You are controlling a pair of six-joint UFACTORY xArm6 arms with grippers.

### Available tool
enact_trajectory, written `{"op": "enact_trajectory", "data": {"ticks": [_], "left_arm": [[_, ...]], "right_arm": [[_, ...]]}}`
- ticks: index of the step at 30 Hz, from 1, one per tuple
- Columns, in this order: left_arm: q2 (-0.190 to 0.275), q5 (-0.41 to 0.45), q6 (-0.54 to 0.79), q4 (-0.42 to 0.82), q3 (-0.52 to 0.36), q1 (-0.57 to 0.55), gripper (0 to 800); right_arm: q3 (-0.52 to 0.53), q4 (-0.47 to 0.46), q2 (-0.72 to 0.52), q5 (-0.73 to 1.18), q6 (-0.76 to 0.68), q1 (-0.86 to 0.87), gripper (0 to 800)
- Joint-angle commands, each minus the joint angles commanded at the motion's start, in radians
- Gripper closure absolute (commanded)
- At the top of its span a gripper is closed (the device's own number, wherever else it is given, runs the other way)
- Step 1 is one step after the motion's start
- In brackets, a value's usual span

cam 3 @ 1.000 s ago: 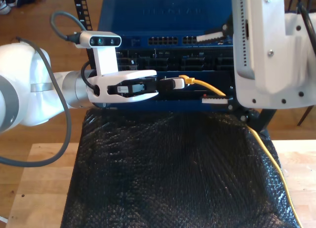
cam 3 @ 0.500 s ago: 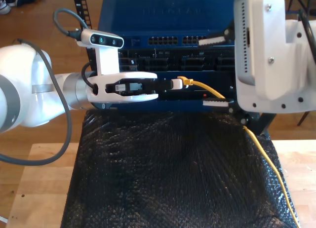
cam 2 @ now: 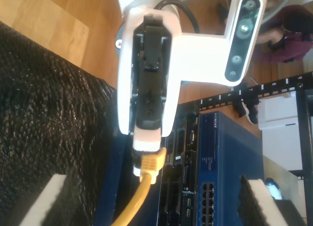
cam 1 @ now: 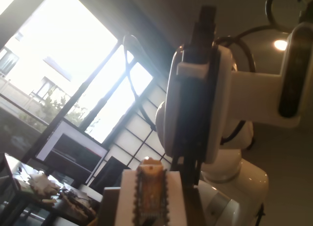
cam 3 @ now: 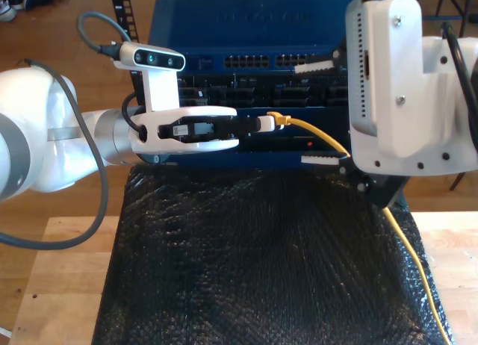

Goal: Grab the cable and plug it in

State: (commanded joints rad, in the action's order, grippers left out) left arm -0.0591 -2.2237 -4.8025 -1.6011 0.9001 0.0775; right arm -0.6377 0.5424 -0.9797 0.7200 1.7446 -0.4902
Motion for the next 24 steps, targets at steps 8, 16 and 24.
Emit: {"op": "enact_trajectory", "data": {"ticks": [8,16,24], "left_arm": [[0.000,-0.009,0.000,-0.011,0.002,0.000,777],[0.000,-0.011,-0.002,-0.009,0.002,0.000,777],[0.000,-0.014,-0.002,-0.009,0.000,0.000,776]], "right_arm": [[0.000,0.000,0.000,-0.006,-0.003,0.000,101],[0.000,0.000,0.009,-0.009,-0.002,-0.008,101],[0.000,0.000,0.035,-0.026,-0.002,-0.015,102]]}}
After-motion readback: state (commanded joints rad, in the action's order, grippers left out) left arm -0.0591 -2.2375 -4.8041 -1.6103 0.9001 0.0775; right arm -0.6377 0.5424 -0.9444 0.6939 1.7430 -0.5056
